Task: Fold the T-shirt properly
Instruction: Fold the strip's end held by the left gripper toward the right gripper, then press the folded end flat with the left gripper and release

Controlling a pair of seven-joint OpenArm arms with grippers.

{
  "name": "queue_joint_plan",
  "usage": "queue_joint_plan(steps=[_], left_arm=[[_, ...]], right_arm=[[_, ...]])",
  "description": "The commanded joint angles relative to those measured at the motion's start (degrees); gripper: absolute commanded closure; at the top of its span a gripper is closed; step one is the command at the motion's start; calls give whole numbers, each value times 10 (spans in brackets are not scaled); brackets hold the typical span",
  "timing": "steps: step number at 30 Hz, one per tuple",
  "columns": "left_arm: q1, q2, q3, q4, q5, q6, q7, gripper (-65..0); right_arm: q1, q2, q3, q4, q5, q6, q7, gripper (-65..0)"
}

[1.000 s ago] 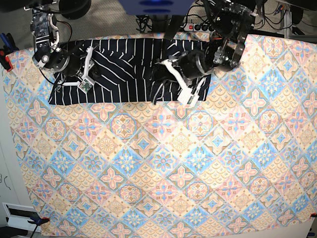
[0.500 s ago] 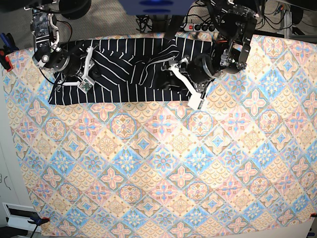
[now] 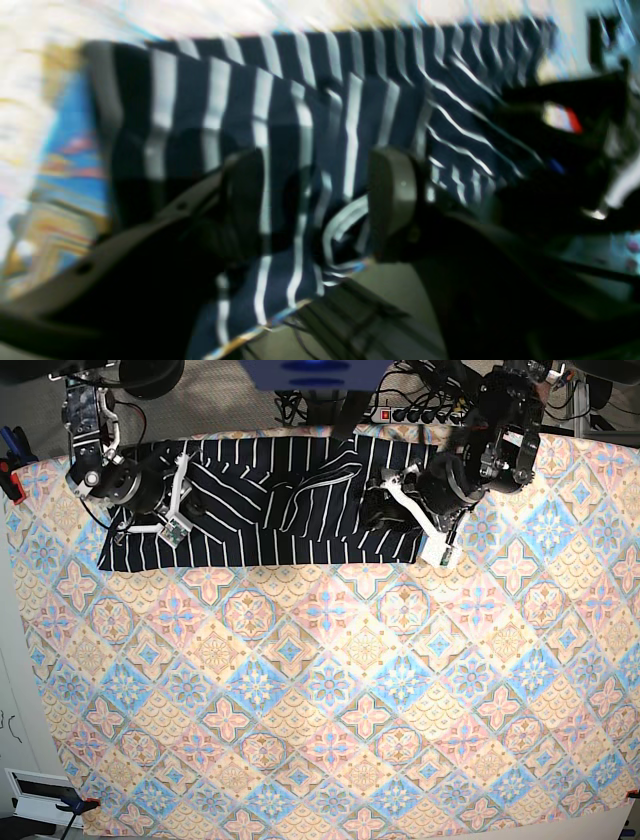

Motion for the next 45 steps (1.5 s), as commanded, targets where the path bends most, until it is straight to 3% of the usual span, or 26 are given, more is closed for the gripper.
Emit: queue_joint_plan(steps=[1,9,15,19,28,37,39,43,45], left_arm=[[-10,-1,1,7,-13,-5,-5,-332],[-37,2,38,-5,-12,-5,-6,-329],[-65,39,45,-33,-13,-5,-4,-328],[-75,43,50,-42,-14,-6,-4,-328],[-156,58,145,-125,-15,-5,-4,-328],[-166,90,150,-185,-11,-5,-7,-320],[-166,90,150,-188,-11,-5,-7,-269],[-177,91,149,-203,-4,-4,-8,-77],[-177,92,149,-204,11,-4,-8,-16]], right_arm=[[4,8,1,11,7,-1,9,-153],[5,7,4,11,7,-1,8,-153],[5,7,2,11,7,-1,9,-153],[5,7,2,11,7,-1,9,-153],[5,7,0,11,7,-1,9,-153],[5,7,4,11,7,-1,9,-153],[5,7,4,11,7,-1,9,-153],[5,7,4,11,7,-1,9,-153],[5,7,4,11,7,-1,9,-153]])
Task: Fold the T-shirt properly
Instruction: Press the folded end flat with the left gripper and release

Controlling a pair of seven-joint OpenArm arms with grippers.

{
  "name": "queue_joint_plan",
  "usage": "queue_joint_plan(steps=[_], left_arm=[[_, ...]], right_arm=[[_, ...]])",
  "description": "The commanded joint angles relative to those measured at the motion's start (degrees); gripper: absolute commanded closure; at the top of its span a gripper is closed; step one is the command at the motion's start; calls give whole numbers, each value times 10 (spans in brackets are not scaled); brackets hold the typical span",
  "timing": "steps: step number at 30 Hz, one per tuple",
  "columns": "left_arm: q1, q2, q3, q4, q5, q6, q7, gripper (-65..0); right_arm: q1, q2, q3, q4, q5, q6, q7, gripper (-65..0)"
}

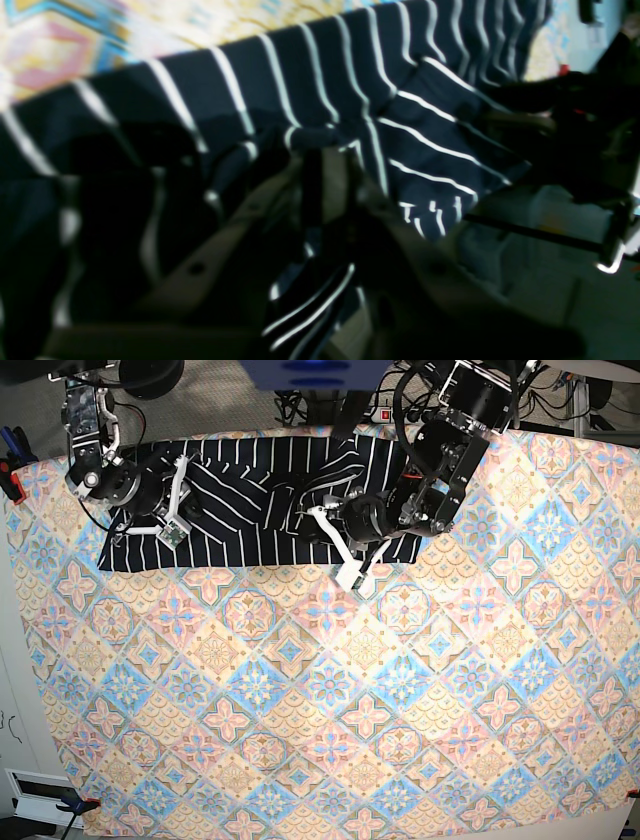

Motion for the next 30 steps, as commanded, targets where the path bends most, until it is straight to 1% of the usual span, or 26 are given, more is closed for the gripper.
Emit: queue_joint_plan(steps=[1,5,11,16,18,22,28,30], left_arm=[[-6,10,-2,10,2,-4,-9,0],[-5,13,0,10,26,-4,-38,0],[10,13,-5,40,29,-4,-80,0],[17,11,-6,65,29,-1,-94,0],[17,11,-16,65,29,15,-104,0],[14,13,-24,47,30,22,-107,0],[10,15,-14,29,24,19,-103,0],[10,14,-4,34,23,20,-103,-38]], right_arm=[[2,7,5,11,8,0,11,-153],[2,7,5,11,8,0,11,-153],[2,7,5,11,8,0,11,-153],[2,7,6,12,8,0,11,-153],[2,7,6,12,8,0,11,-153],[2,7,6,12,8,0,11,-153],[3,7,6,12,8,0,11,-153],[3,7,6,12,8,0,11,-153]])
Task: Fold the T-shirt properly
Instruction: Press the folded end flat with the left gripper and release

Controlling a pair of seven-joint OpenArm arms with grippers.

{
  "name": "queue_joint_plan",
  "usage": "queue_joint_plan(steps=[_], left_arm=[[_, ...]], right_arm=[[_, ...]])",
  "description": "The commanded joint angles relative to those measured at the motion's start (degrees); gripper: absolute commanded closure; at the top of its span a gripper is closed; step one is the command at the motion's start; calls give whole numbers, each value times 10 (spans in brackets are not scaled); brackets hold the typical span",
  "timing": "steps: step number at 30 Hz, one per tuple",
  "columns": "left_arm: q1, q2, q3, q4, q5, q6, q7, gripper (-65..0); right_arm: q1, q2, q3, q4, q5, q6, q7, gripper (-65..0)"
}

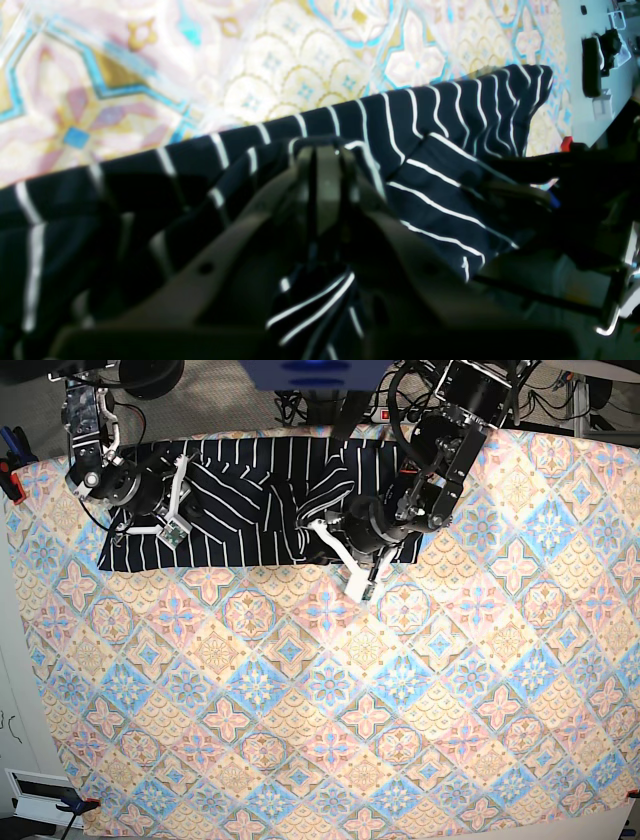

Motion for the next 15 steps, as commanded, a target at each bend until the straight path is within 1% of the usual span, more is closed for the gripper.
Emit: queue_joint_plan(steps=[1,4,6,8,12,15], left_arm=[[-6,1,3,20,-10,-4,-9,-72],[2,-2,4,45,-17,-4,-9,-170],[5,-3,1,68,-27,-4,-9,-215],[6,-7,0,78,-35,-4,-9,-228],[23,-41,-2,109,-55,-4,-9,-227],[49,-76,-20,145,-57,-4,-9,-227]], right_arm=[[3,7,5,12,7,0,10,-153],[3,7,5,12,7,0,9,-153],[3,7,5,12,7,0,9,-153],[3,7,5,12,7,0,9,-153],[3,7,5,12,7,0,9,-153],[3,7,5,12,7,0,9,-153]])
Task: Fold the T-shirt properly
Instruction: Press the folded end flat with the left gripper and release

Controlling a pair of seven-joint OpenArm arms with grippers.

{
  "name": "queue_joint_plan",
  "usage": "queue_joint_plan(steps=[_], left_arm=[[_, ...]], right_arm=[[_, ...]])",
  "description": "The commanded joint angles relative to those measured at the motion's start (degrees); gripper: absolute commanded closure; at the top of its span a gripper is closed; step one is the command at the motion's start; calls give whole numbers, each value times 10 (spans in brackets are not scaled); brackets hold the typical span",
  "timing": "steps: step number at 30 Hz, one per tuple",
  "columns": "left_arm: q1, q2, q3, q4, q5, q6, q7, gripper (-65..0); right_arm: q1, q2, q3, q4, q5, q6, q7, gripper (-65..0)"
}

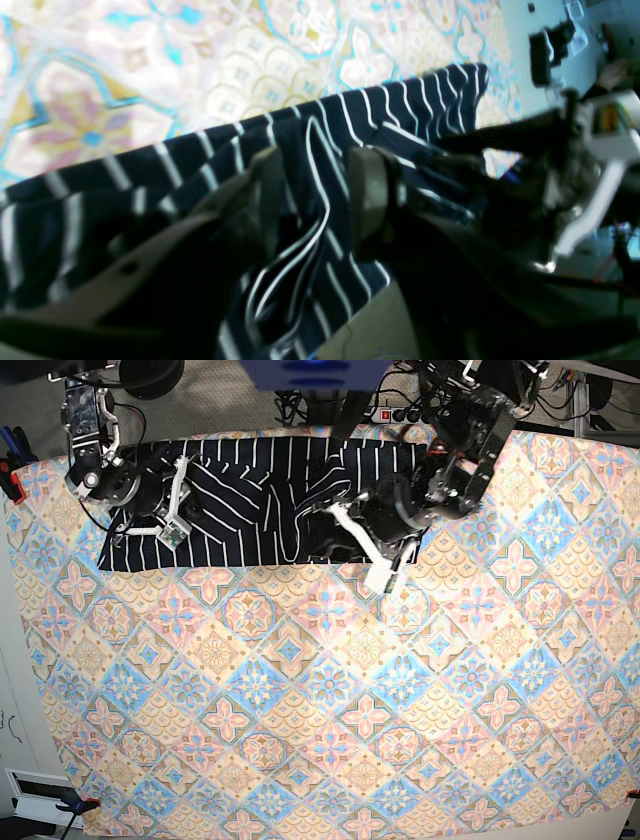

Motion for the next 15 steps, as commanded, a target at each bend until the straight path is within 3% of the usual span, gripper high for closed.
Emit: queue_joint_plan(steps=[1,5,9,15], left_arm=[[3,-9,-10,14,-5,-3,-9,-227],[28,-35,-12,16,-6,-5,40,-224],[43,-37,-12,16,-6,-7,88,-140],[44,-34,5,11,0,-7,97,-112]], right_arm=[[2,8,4,11,7,1,9,-153],[1,8,4,11,7,1,9,-153],[1,8,4,11,7,1,9,-153],[1,8,4,11,7,1,10,-153]])
